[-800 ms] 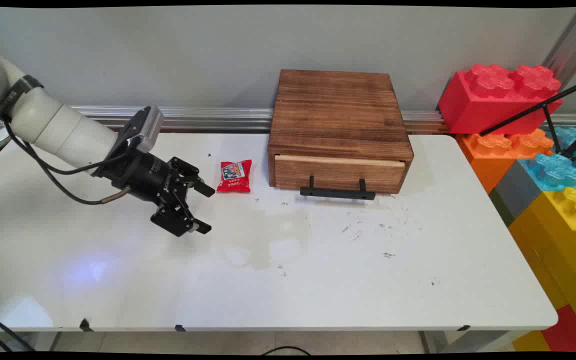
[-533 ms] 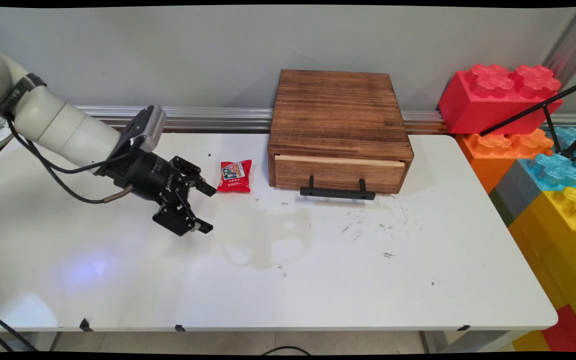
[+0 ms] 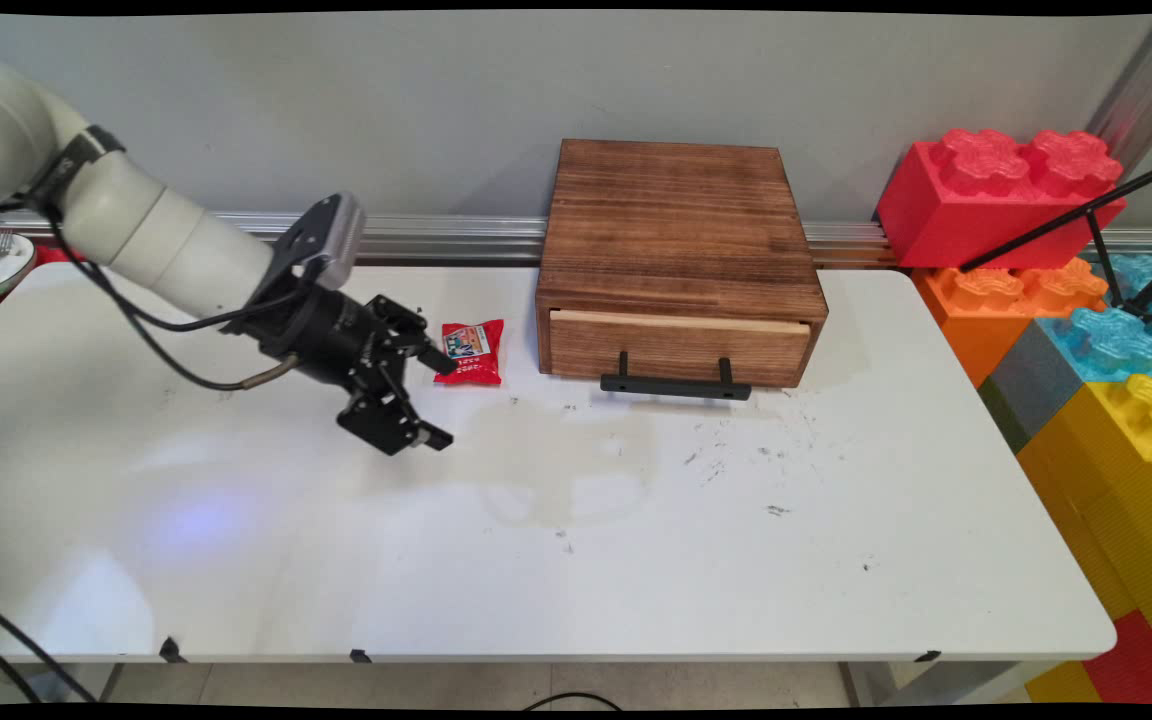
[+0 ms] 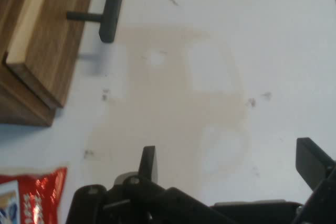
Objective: Open the drawer
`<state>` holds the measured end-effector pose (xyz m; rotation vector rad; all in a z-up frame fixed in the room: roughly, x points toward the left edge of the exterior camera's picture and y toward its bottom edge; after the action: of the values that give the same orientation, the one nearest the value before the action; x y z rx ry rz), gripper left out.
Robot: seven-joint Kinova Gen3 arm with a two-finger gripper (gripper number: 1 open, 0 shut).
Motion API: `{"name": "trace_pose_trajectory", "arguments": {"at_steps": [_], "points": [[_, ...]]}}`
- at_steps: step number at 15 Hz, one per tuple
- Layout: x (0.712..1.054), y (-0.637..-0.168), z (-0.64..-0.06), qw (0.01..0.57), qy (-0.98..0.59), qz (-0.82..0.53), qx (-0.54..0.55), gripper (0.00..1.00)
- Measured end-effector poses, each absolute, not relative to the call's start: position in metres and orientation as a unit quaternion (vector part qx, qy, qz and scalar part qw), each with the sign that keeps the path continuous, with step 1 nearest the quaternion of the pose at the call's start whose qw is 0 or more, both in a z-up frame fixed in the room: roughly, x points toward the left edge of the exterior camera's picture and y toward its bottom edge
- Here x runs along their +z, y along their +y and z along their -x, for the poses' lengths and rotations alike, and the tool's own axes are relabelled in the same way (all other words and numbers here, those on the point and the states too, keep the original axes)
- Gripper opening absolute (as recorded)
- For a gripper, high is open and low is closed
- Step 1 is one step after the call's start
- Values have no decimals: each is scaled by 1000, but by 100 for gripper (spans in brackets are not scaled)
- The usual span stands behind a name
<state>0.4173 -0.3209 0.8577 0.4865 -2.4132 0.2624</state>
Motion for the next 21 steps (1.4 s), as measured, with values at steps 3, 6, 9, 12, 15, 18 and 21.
{"name": "trace_pose_trajectory", "arguments": {"at_steps": [3,6,9,12,15,18,21], "points": [[865,-333,-397,323,-922,-181,110,100],[871,-351,-367,317,-924,-177,122,100],[873,-369,-336,308,-927,-170,131,100],[868,-386,-304,292,-934,-153,141,100],[859,-403,-273,275,-940,-135,148,100],[846,-418,-246,259,-946,-120,151,100],[831,-430,-223,245,-951,-109,155,100]]}}
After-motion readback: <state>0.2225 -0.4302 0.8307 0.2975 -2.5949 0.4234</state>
